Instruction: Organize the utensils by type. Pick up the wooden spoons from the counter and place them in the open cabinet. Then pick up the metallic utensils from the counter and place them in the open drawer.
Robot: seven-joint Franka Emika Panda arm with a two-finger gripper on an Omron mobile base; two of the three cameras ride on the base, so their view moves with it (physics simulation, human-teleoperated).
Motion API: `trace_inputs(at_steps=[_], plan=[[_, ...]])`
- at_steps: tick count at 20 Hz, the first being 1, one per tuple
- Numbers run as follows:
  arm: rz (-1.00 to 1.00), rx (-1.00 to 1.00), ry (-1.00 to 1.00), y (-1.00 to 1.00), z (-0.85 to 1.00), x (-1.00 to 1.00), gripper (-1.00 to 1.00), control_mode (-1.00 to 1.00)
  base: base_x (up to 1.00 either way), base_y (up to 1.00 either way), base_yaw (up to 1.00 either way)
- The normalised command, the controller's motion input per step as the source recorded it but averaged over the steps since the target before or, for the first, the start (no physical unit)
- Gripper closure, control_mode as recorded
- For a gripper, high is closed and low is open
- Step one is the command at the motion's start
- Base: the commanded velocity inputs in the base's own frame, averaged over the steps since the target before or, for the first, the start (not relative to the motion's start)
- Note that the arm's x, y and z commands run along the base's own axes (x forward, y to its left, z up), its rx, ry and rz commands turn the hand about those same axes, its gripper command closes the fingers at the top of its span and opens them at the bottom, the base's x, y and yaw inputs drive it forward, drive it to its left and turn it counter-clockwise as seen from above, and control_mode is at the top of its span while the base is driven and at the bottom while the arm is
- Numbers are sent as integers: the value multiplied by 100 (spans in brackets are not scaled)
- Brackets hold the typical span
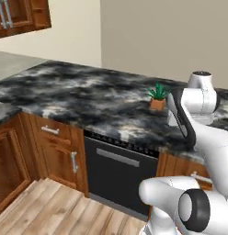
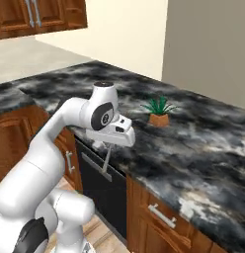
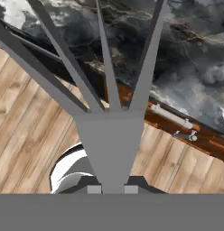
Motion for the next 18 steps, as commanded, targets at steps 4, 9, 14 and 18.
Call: trace_inputs(at_steps=[4, 9, 14, 18], plan=[[0, 0, 0, 0, 0, 0, 100, 100, -60, -3, 96], [0, 0, 0, 0, 0, 0, 100, 100, -63, 0, 93], [0, 0, 0, 0, 0, 0, 100, 100, -81, 0, 73], [0, 0, 0, 0, 0, 0, 100, 100, -100, 5, 42]])
